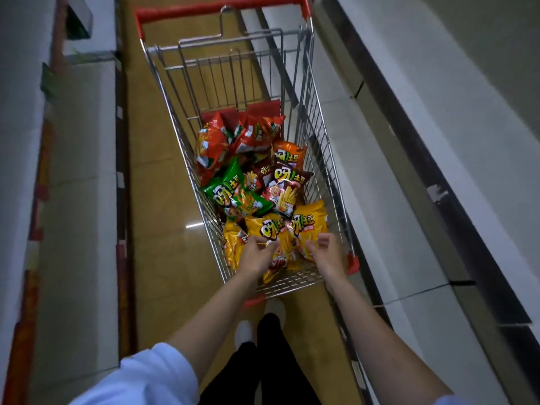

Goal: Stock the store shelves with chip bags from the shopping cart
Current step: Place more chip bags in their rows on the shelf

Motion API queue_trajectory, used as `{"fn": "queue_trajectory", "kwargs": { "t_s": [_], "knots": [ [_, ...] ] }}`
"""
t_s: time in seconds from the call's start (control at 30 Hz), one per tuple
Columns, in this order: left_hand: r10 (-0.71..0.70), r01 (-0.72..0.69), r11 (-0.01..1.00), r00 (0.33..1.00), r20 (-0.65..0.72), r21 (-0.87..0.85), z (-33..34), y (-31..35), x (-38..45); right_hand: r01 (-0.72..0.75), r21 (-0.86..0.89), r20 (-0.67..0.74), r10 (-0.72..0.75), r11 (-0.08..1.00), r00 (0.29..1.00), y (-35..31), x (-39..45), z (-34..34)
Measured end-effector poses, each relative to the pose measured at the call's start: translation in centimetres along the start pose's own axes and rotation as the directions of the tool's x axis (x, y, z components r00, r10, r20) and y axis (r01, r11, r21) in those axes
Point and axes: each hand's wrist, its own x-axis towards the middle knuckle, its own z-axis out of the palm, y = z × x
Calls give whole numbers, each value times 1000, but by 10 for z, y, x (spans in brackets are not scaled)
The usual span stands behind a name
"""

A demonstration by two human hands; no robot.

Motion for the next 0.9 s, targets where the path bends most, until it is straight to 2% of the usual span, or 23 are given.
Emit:
{"fn": "queue_trajectory", "kwargs": {
  "t_s": [0.1,0.23,0.33,0.47,0.67,0.8,0.9],
  "knots": [
    [-76,77,996,996,-47,35,9,-5,36,-33,-98,20,35,995,999,12,37,10],
    [-111,121,990,986,-126,74,22,-21,85,-22,-318,-11,19,948,1000,26,74,22],
    [-191,206,975,970,-153,89,35,-37,120,-71,-398,-38,61,915,997,40,97,31],
    [-224,250,962,952,-207,110,49,-47,143,-80,-568,-55,59,819,997,49,112,42],
    [-219,274,938,944,-247,213,62,-57,159,-166,-570,-143,101,805,984,53,120,61],
    [-295,343,926,918,-264,158,61,-49,162,-231,-567,-203,138,790,969,52,131,65],
    [-293,341,928,918,-269,153,58,-44,156,-250,-553,-241,135,795,961,49,131,62]
  ]
}}
